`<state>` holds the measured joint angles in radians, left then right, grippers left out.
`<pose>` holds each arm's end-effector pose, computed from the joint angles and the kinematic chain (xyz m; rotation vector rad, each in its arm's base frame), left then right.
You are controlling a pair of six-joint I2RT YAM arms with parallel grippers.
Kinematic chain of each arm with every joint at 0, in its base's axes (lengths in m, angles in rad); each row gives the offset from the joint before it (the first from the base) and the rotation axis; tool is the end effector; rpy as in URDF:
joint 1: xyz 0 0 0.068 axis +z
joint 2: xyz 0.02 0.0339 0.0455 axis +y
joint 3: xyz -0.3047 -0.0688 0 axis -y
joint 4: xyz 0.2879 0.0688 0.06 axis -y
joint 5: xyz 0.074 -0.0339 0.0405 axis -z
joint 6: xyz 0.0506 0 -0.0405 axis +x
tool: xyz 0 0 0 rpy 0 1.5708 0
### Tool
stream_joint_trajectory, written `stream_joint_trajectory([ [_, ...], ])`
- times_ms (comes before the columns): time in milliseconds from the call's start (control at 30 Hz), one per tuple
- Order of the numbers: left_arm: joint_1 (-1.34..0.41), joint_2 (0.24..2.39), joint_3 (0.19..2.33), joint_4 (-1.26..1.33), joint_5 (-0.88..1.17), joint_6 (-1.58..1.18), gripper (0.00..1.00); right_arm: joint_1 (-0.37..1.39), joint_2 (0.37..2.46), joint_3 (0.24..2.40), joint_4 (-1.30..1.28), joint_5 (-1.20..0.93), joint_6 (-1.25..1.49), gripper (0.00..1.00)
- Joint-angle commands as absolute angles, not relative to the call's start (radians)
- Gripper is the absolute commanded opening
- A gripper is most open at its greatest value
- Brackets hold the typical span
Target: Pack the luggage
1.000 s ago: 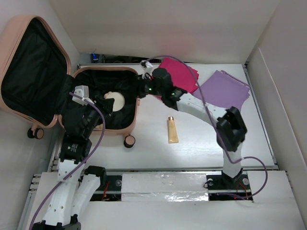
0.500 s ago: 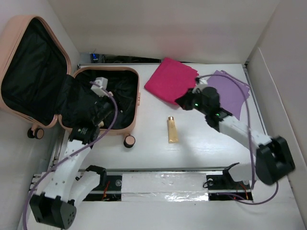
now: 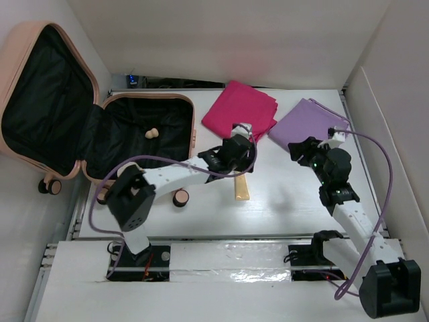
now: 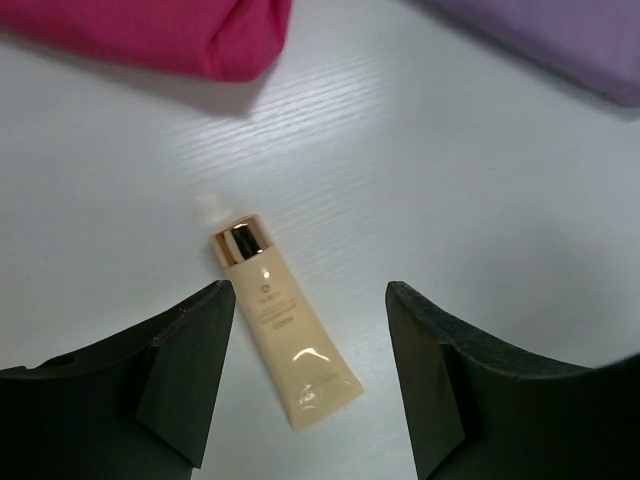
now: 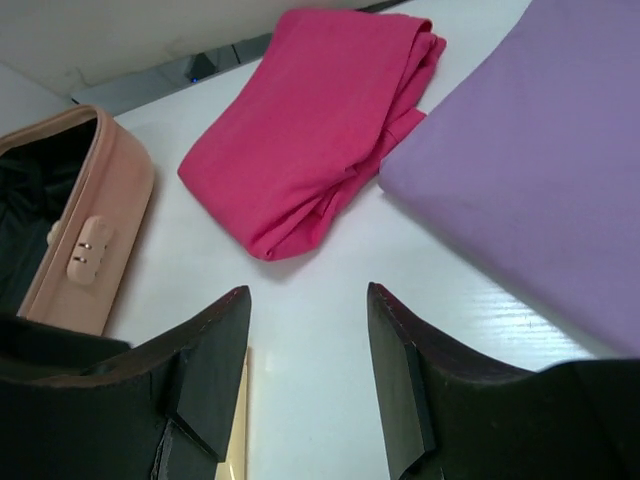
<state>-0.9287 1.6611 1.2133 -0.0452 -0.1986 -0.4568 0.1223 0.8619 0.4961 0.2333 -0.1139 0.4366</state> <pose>0.2726 -0.3479 0.2879 0.3718 2.0851 -0.6453 0.2327 0.0344 0.2814 0.1851 1.7192 0.5117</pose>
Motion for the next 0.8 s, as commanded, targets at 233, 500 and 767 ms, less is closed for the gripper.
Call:
stream_joint_trajectory([
  [233,-0.965,1.922,1.377,-0.17,-0.537,-0.548,0.61,0.112,0.827,0.446,0.34,-0.176,0.459,0.56],
  [500,-0.974,2.026,1.388,-0.129,-0.477,-0.564,0.59,0.121,0.85,0.457,0.339,-0.236,0.456,0.56],
  [767,-0.974,2.063,1.393,-0.118,-0.501,-0.561,0.29,0.121,0.848,0.454,0.345,-0.247,0.465,0.56],
])
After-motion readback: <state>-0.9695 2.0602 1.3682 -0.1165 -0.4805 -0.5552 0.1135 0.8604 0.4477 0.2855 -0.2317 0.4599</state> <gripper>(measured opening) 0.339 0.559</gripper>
